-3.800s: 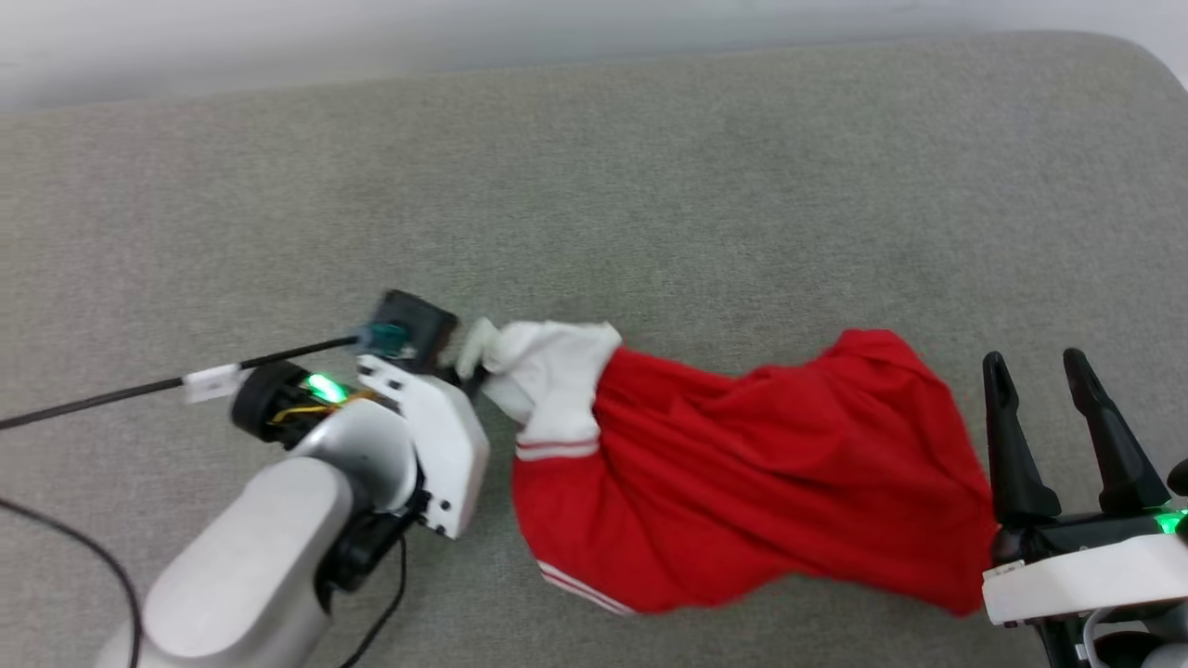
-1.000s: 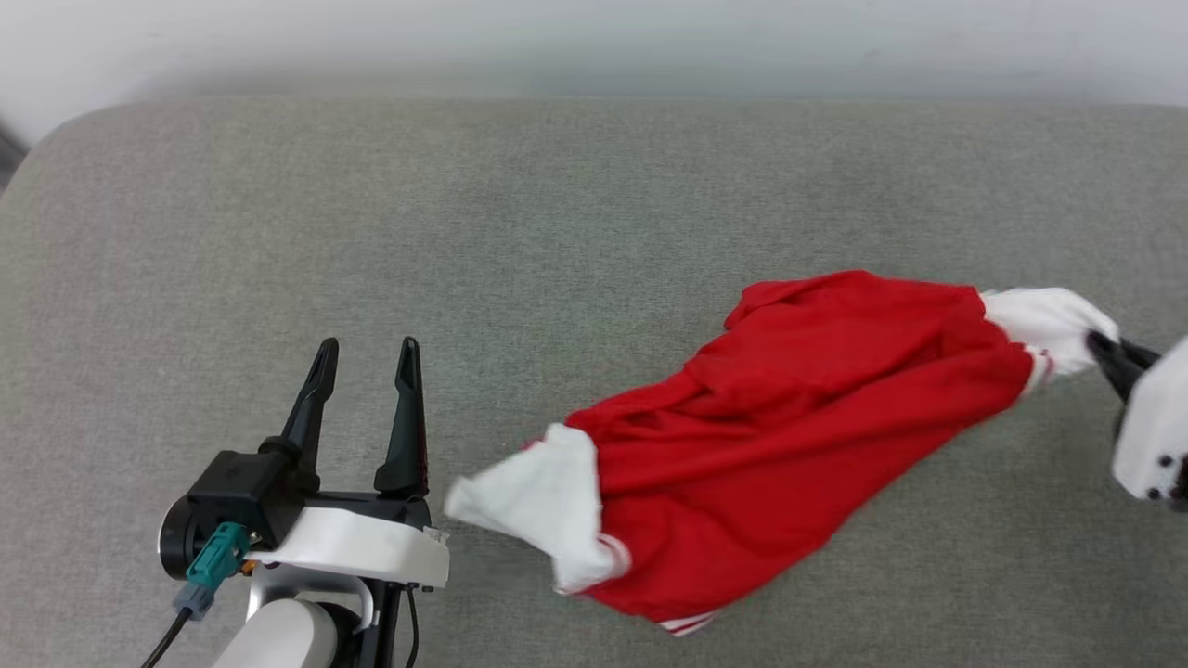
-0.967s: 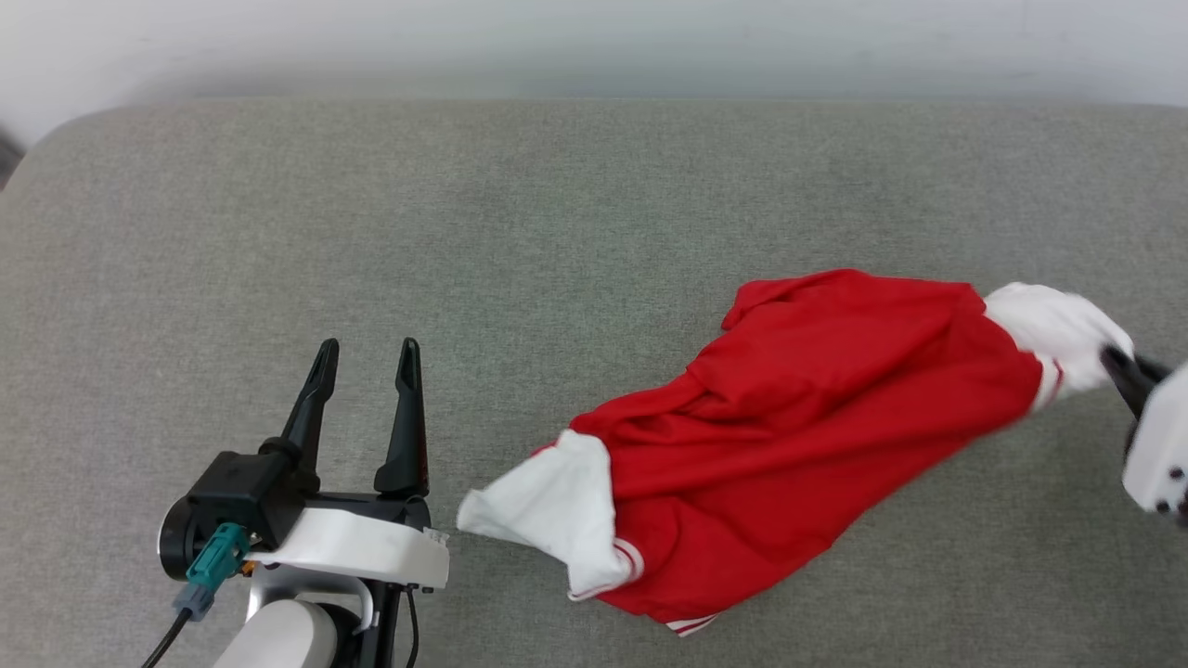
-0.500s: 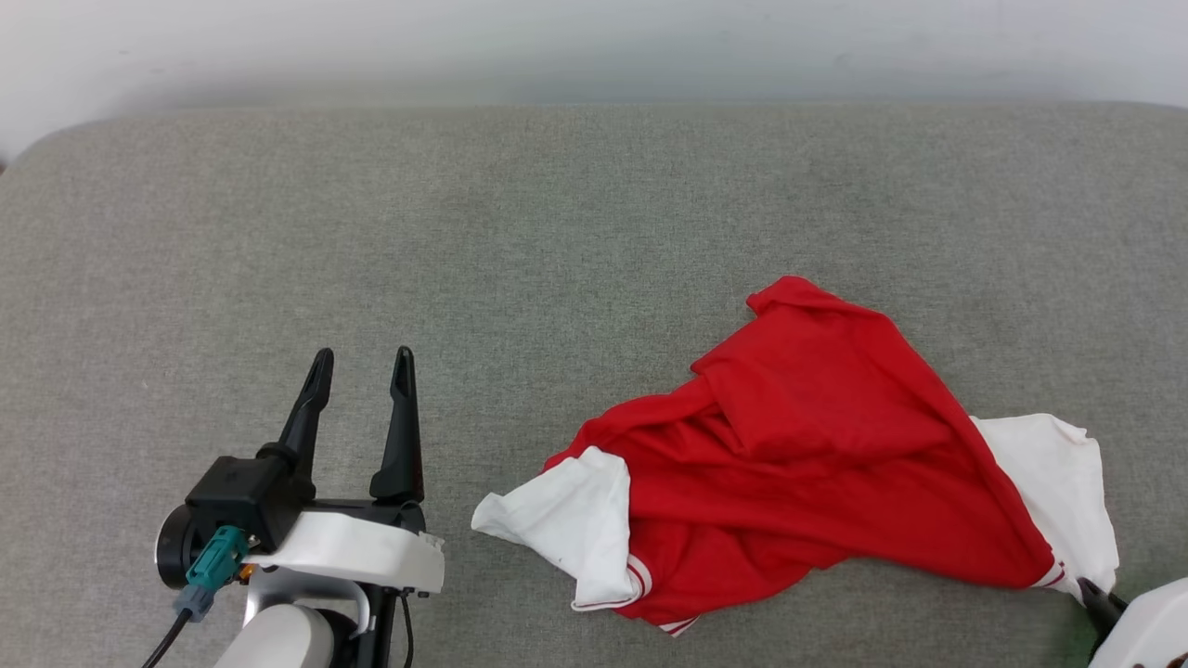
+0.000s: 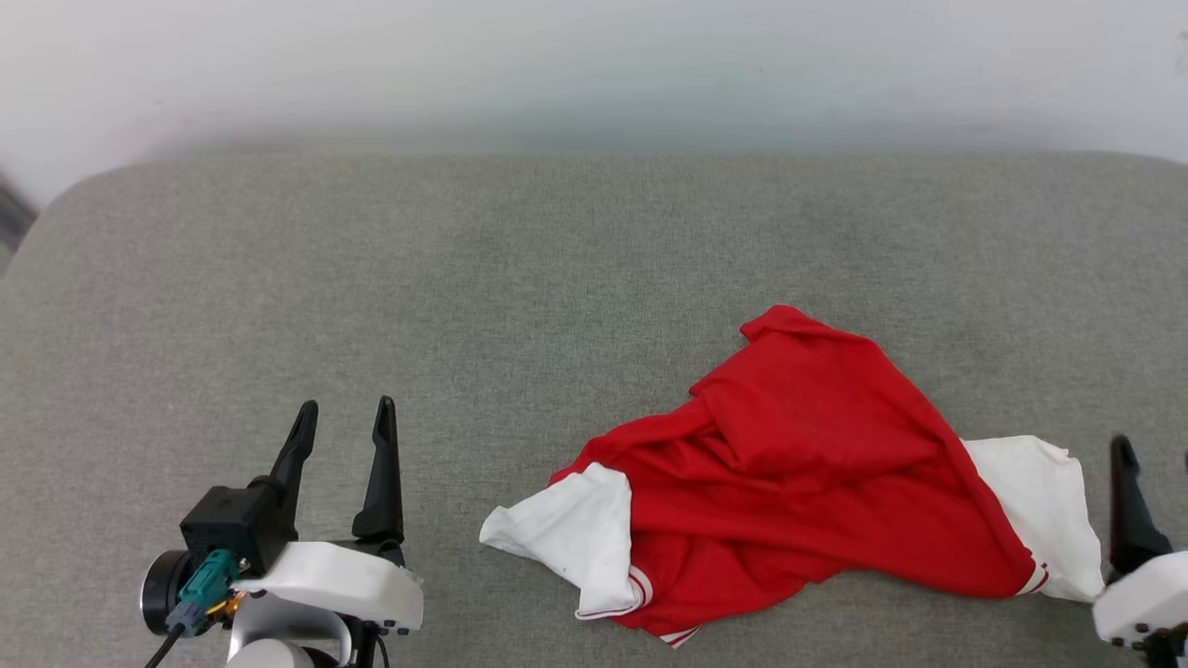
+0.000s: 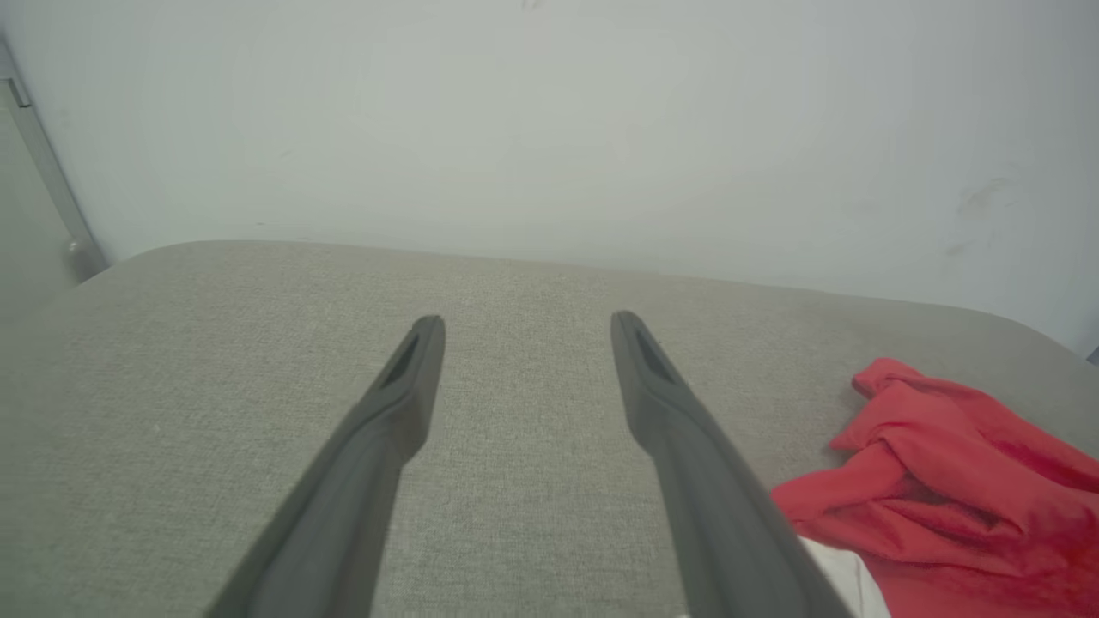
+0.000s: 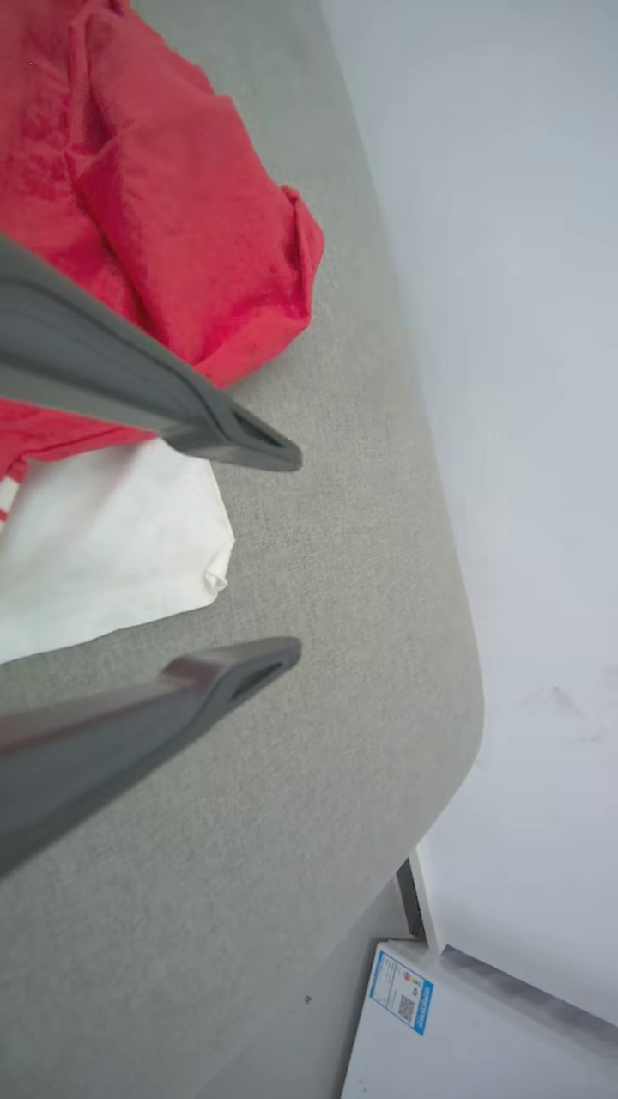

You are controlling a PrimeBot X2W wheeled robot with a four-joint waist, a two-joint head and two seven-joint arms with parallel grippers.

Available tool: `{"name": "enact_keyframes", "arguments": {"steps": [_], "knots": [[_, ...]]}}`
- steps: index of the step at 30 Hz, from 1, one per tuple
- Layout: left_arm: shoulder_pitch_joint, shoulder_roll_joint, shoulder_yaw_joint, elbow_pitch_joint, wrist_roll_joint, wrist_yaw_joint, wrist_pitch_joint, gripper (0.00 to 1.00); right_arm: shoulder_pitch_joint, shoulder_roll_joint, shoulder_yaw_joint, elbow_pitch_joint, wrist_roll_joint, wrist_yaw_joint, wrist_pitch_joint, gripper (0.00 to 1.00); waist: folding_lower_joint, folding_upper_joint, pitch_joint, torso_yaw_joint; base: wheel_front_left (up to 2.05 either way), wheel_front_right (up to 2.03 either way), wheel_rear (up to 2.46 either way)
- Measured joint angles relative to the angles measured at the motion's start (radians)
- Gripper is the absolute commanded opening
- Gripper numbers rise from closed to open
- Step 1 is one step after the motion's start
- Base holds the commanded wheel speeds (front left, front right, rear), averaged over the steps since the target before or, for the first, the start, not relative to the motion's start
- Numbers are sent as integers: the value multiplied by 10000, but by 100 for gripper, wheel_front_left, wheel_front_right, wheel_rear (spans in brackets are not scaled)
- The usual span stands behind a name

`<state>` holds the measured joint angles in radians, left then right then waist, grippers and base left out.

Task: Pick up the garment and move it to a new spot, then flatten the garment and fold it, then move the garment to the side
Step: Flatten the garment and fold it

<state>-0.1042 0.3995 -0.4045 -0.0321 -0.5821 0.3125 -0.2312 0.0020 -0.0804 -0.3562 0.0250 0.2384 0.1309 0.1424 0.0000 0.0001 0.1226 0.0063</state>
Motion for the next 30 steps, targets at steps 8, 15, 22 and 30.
{"name": "enact_keyframes", "arguments": {"steps": [8,15,22,30], "knots": [[189,282,-240,-69,-138,-73,782,100,638,188,1404,-1551,-422,0,-928,100,0,0,-437,-16,0,0,0],[-561,706,-1020,-401,-228,-694,2627,100,1170,267,2368,-2859,-646,0,-1007,100,0,0,-442,-168,0,0,0],[-1806,941,-2439,-337,-192,-1958,4851,100,1271,282,2907,-3321,-602,2,-790,100,0,0,-175,-376,0,0,0],[-2586,1028,-3434,571,-309,-2918,6723,100,1176,288,3041,-3262,-293,2,-903,100,0,0,334,-652,0,0,0]]}}
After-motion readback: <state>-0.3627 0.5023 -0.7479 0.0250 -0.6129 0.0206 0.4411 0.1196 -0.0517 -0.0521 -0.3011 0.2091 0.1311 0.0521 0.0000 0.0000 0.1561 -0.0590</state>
